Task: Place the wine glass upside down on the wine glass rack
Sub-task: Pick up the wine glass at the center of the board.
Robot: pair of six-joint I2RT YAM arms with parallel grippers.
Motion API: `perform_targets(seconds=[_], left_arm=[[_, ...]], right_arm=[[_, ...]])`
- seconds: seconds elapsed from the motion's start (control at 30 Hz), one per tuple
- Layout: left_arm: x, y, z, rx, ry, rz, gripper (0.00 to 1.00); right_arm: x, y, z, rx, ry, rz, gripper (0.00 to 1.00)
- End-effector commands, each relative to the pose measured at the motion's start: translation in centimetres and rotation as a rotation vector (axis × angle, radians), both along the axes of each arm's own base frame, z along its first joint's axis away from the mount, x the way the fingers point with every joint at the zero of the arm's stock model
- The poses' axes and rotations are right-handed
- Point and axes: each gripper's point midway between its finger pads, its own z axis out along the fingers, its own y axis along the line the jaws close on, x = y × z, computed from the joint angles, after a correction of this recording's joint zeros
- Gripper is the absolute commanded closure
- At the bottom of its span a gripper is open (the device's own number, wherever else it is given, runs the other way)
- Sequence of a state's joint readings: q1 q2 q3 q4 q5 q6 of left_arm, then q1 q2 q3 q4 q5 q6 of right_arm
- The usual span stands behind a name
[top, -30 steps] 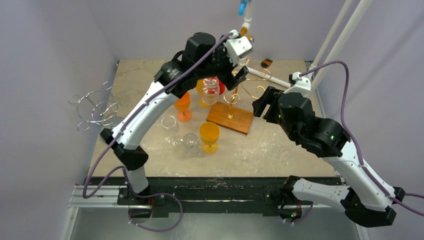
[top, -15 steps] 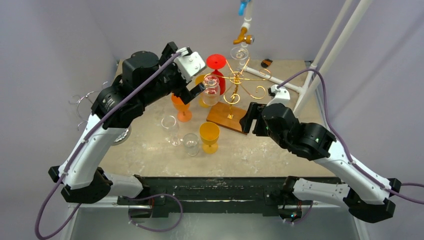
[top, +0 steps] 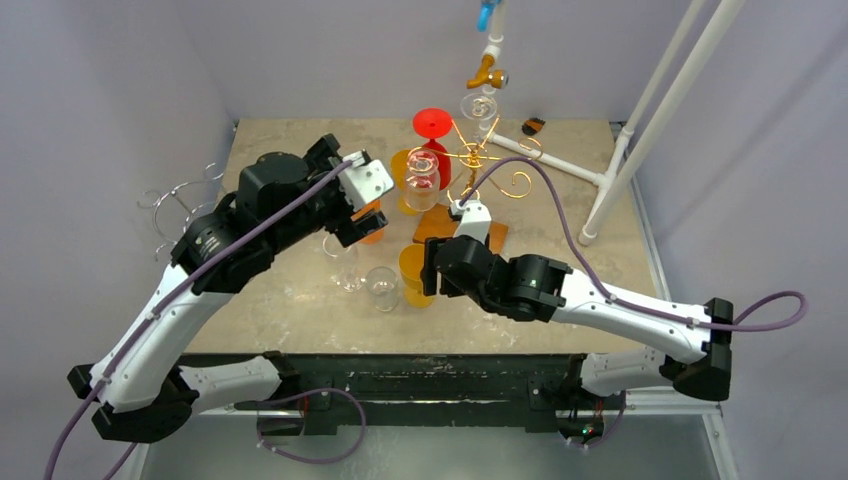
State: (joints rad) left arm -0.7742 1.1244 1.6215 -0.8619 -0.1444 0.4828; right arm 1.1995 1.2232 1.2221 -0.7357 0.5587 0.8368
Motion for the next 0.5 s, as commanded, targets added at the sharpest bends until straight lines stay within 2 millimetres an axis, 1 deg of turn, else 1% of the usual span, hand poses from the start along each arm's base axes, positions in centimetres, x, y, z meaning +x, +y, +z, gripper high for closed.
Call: perform_targets(seconds=[0.0,0.03,0.13,0.23,0.37,0.47], left_arm=[[-1.8,3.1,-0.2,0.028,-0.028,0.037,0.02],[-2.1,3.3,-0.5,0.031,-0.031,0.027,0.02],[-2.8,3.8,-1.5,0.047,-0.027,0.013,0.02],[-2.8,3.6,-1.7,0.045,-0.019,0.009,0.02],[-2.6,2.7,-1.7,0.035,-0.010,-0.018,0.02],[-2.4,2.1,-1.6,0.026,-0.008,-0.030,0.02]], right_arm=[[2.1,0.9,0.8,0.034,-0.081,-0.077,0.31],[2.2,1.0,0.0,0.020,-0.076,-0.088,0.32],[2.4,0.9,-1.7,0.007,-0.071,-0.112,0.36],[2.7,1.0,-2.3,0.022,-0.089,-0.117,0.39],[3.3,0.8,-3.3,-0.002,-0.103,-0.154,0.41],[3.8,1.3,-4.0,-0.005,-0.101,-0.157,0.42]])
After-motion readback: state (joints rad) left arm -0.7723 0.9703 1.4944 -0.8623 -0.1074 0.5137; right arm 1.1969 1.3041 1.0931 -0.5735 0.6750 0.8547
